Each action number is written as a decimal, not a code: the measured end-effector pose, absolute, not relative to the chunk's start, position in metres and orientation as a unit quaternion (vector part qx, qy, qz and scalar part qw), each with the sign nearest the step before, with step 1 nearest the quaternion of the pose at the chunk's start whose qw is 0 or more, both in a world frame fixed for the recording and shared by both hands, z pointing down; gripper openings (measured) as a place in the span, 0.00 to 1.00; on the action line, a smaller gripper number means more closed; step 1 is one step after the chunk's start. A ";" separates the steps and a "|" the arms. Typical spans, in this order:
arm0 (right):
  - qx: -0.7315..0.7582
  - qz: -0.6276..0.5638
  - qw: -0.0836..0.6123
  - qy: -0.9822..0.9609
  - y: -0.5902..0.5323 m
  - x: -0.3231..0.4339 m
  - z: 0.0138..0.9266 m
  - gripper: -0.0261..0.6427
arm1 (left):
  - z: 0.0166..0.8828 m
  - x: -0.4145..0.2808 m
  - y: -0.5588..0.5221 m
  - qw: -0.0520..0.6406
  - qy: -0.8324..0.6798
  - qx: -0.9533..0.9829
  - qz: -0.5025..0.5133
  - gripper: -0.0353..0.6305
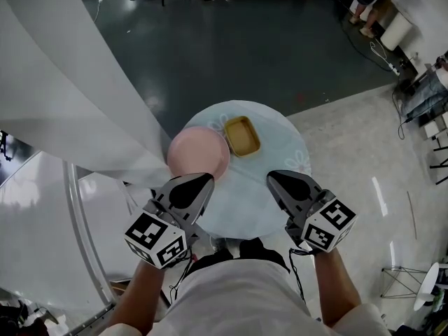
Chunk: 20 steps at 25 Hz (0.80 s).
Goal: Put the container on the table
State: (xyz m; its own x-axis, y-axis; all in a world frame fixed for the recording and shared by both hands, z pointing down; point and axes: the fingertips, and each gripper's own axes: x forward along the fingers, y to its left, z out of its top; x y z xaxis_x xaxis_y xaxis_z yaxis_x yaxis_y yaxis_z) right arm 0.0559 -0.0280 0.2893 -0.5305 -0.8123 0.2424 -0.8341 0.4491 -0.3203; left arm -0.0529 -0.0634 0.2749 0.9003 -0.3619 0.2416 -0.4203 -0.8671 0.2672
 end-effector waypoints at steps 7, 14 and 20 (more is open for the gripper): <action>0.483 0.205 0.018 -0.851 -0.026 0.055 0.287 0.08 | 0.277 -0.042 -0.060 0.158 -0.196 0.963 0.096 0.09; 0.482 0.212 0.021 -0.850 -0.026 0.057 0.294 0.07 | 0.281 -0.036 -0.061 0.158 -0.194 0.963 0.103 0.09; 0.480 0.215 0.025 -0.850 -0.025 0.058 0.298 0.07 | 0.285 -0.033 -0.059 0.161 -0.193 0.962 0.108 0.09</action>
